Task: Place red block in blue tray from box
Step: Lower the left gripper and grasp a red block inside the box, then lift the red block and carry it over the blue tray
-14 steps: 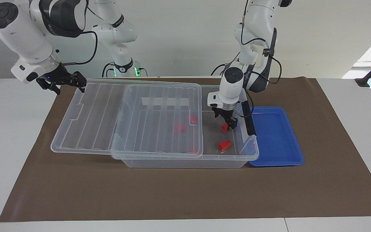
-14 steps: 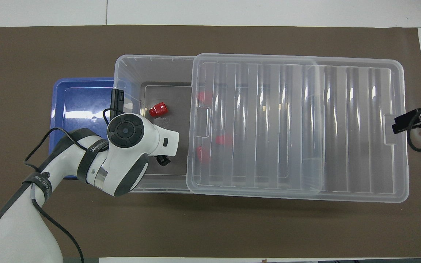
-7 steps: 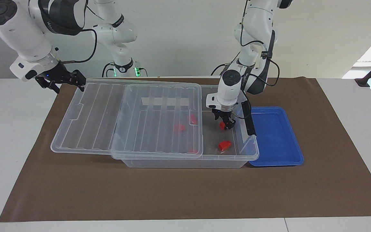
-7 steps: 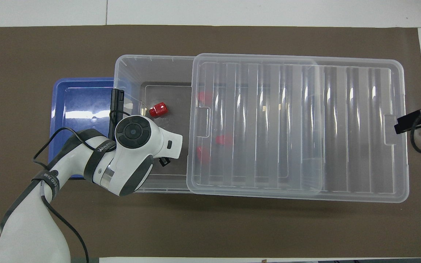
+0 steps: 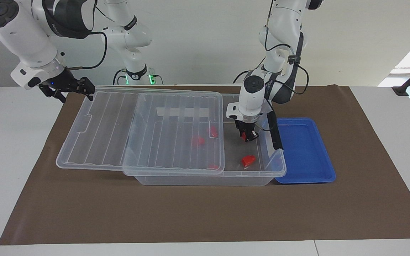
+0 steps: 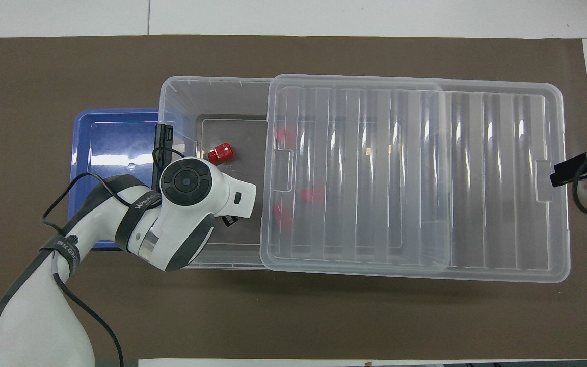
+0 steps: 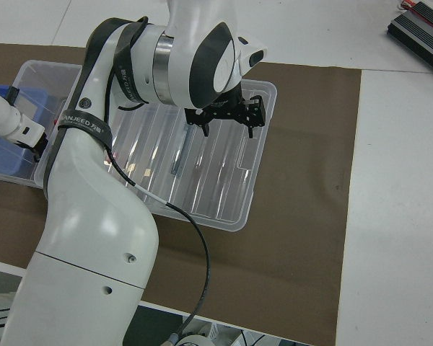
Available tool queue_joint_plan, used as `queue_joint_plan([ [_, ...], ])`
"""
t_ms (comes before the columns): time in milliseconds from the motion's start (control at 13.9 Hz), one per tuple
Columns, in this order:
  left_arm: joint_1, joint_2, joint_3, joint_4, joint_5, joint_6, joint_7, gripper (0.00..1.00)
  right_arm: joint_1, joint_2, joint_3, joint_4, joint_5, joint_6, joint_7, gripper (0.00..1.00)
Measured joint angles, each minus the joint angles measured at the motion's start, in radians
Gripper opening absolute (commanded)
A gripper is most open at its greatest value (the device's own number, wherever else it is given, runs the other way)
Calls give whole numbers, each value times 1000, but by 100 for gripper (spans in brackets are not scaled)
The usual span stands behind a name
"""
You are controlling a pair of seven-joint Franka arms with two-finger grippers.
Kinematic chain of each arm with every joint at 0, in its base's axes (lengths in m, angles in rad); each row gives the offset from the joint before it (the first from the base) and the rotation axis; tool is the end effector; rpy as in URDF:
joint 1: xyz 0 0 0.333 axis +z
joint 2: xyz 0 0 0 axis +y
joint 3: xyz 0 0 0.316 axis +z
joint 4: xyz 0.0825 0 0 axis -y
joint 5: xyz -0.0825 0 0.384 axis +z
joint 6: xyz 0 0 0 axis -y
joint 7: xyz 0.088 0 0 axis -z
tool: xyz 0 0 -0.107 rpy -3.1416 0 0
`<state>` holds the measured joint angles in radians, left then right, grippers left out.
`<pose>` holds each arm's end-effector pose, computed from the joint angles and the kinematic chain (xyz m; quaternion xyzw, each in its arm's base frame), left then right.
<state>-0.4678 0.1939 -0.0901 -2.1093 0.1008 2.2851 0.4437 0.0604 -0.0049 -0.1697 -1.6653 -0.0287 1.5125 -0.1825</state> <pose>0.4841 -0.2984 0.3237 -0.8607 0.5082 0.0067 0.0295 0.5385 -0.0625 0.5784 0.9965 0.0367 -0.0752 0.0030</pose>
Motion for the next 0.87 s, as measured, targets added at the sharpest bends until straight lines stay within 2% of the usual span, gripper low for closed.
queue_joint_plan([
  [144, 0, -10, 0, 52, 0, -63, -32, 0, 0, 0, 0, 0, 0, 0, 0, 100],
  [361, 0, -46, -1, 118, 1, -134, -178, 0, 0, 1, 0, 0, 0, 0, 0, 100],
  [505, 0, -88, 1, 127, 1, -151, -245, 0, -1, 3, -2, 0, 0, 0, 0, 100],
  [866, 39, -201, 16, 138, 1, -264, -275, 0, -1, 4, -6, 0, 0, 0, 0, 100],
])
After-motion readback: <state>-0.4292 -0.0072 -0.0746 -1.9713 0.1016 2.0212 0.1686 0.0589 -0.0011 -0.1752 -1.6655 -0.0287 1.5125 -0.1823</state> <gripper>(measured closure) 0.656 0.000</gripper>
